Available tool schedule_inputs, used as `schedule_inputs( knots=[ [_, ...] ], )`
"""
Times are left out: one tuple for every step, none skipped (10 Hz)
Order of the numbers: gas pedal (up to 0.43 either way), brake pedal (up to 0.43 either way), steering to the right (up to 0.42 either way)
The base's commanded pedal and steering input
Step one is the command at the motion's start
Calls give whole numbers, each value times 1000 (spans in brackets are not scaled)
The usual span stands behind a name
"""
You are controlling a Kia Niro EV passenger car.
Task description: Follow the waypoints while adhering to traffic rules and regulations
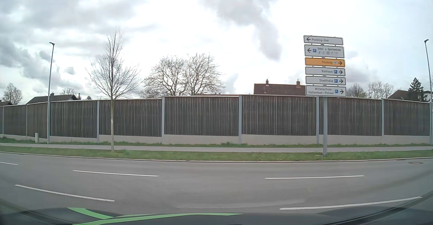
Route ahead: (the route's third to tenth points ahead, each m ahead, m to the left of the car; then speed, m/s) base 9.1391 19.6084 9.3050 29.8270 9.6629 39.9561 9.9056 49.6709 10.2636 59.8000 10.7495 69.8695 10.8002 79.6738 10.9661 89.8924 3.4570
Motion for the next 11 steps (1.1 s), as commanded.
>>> schedule_inputs(
  knots=[
    [240, 0, -388],
    [240, 0, -394],
    [260, 0, -400],
    [260, 0, -406],
    [260, 0, -408],
    [260, 0, -410],
    [260, 0, -412],
    [260, 0, -416],
    [260, 0, -419],
    [260, 0, -419],
    [260, 0, -419]
  ],
)
